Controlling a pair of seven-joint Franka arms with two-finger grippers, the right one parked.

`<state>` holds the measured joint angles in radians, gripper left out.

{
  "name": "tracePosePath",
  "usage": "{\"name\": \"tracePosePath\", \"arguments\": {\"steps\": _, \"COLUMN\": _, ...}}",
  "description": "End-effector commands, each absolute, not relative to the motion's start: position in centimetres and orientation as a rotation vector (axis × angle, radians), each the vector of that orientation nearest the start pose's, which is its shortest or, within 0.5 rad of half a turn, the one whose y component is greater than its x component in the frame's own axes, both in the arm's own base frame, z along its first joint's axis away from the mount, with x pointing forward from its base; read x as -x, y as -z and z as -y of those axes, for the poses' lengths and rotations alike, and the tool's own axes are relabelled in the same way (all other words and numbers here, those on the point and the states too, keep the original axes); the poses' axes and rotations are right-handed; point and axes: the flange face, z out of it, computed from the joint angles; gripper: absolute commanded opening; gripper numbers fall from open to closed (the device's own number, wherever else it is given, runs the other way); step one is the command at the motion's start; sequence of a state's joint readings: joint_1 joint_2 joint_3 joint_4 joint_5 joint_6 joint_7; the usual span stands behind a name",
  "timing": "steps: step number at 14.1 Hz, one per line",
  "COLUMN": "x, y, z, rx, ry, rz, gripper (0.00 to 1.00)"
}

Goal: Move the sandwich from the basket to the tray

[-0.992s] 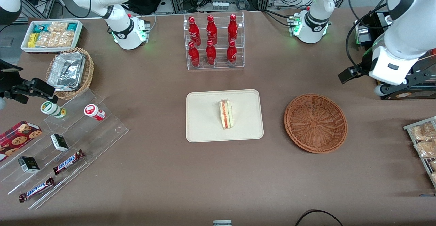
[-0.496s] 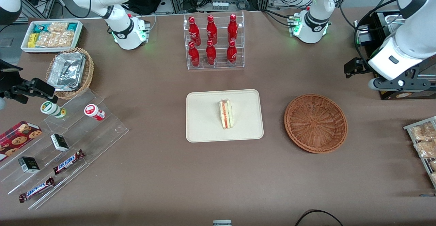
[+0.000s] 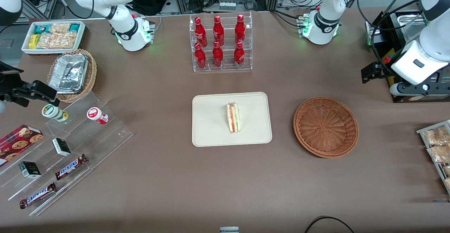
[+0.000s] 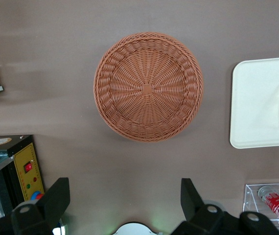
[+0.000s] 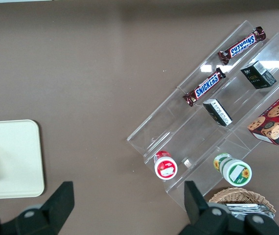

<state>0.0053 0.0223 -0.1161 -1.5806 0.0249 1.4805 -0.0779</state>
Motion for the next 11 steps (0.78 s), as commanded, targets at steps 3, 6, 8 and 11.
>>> {"name": "tracePosePath", "arguments": {"steps": 3, "x": -53.8, "y": -62.0, "z": 5.6, "rx": 3.123, "ry": -0.133, "rz": 0.024, "gripper": 1.0}}
{"name": "tracePosePath", "arguments": {"steps": 6, "x": -52.7, "y": -61.8, "z": 4.6, "rx": 3.122, "ry": -0.104, "rz": 0.077, "gripper": 1.0}}
{"name": "tracePosePath", "arguments": {"steps": 8, "x": -52.9, "y": -62.0, "z": 4.5, "rx": 3.126, "ry": -0.092, "rz": 0.08, "gripper": 1.0}}
{"name": "tracePosePath", "arguments": {"steps": 11, "x": -53.3, "y": -62.3, "z": 4.2, "rx": 3.124, "ry": -0.08, "rz": 0.132, "gripper": 1.0}}
